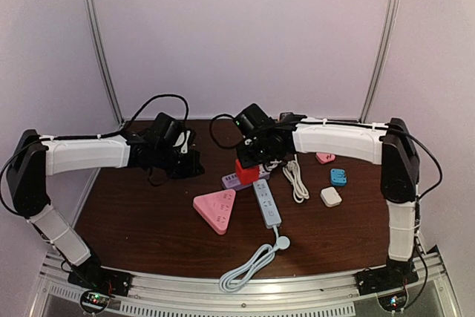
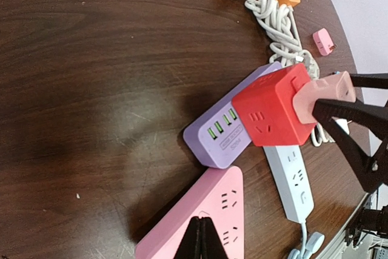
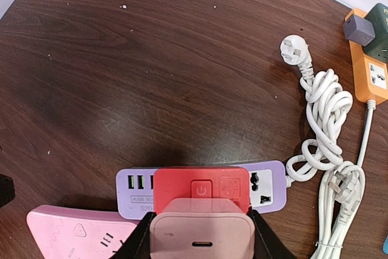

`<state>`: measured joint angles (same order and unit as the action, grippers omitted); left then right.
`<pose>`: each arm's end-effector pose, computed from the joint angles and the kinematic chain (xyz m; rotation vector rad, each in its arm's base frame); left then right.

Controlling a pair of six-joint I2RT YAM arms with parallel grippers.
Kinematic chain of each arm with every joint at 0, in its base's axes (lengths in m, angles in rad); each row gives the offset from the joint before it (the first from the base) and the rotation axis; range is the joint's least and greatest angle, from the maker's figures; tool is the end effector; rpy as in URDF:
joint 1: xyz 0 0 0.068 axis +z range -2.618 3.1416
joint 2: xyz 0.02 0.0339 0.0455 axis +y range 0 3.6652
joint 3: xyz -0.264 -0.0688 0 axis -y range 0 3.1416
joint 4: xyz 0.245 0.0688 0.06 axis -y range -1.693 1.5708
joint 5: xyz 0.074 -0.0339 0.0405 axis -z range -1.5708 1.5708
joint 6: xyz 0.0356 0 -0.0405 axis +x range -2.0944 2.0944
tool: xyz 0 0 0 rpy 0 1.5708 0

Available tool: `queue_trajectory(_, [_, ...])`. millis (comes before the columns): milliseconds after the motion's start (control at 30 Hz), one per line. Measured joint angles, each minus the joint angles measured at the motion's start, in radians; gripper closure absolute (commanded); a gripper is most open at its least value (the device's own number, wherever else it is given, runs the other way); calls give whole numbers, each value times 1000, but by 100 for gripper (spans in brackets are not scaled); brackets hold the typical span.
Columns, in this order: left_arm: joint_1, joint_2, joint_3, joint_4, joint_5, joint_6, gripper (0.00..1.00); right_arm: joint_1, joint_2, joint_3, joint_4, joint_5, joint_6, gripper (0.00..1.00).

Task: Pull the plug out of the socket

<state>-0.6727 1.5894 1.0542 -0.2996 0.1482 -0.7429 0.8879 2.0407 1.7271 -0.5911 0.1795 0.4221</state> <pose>0.2623 -0.2157 0.2232 -0.0166 2.5641 -0.7871 0.2942 0.3516 0.2447 -0.4985 2.4371 0.3465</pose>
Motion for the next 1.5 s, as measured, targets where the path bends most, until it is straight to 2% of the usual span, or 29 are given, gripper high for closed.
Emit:
queue_trajectory(200, [-26,59,32,45,30,-23,99,13,-34,-72,51,0,25,81])
queue_trajectory(433, [-51,129,48,95,63,-56,99,21,-45,-98,82,4,42,54])
queue_trajectory(667, [-55,140,55,133,82,-82,99,23,-57,-105,83,9,58,36])
queue_trajectory(933, [-56,172,87,160,98,-96,99,26,-91,-119,89,13,77,30])
queue_trajectory(1500, [-56,186,87,173,105,-118,99,15,-54,-111,120,11,32,35])
